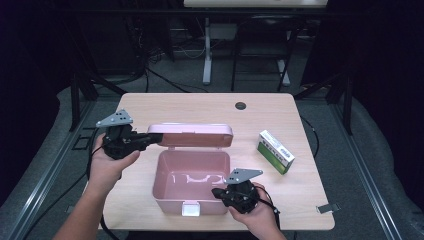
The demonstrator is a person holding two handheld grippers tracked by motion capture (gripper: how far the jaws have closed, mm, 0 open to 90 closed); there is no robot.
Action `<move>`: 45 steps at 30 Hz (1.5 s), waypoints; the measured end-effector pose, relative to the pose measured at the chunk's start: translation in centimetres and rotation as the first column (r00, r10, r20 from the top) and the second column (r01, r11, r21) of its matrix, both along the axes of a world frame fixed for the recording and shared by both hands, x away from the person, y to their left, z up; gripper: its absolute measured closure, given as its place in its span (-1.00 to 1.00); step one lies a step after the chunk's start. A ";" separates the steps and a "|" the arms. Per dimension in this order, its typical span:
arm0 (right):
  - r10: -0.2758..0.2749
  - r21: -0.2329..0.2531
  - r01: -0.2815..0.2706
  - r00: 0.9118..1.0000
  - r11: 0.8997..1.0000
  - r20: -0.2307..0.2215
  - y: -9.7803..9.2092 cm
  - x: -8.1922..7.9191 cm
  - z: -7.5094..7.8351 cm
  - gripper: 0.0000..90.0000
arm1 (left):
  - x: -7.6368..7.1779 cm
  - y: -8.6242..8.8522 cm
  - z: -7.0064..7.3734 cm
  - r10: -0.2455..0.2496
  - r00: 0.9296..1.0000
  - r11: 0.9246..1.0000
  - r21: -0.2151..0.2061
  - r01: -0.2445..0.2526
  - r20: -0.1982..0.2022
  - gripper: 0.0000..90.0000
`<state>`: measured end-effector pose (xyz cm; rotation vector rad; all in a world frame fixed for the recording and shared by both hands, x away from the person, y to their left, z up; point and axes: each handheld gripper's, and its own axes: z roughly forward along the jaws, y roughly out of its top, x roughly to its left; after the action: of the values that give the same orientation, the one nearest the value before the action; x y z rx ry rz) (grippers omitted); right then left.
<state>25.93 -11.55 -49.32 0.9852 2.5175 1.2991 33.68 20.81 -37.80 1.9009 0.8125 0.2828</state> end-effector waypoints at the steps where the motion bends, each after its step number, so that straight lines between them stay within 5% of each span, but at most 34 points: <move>1: 0.000 0.000 0.000 1.000 1.000 -0.001 0.0 0.0 0.0 1.00 | 0.1 0.0 0.0 0.002 1.000 1.000 -0.002 -0.002 -0.001 0.99; 45: -0.015 0.019 0.015 1.000 1.000 0.000 0.6 0.4 -0.7 1.00 | 2.3 -0.4 -0.5 0.038 0.999 0.999 0.018 -0.037 -0.033 0.99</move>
<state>26.32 -10.96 -49.98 1.0058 2.4976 1.3210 36.00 20.41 -38.33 1.9122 0.8717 0.2823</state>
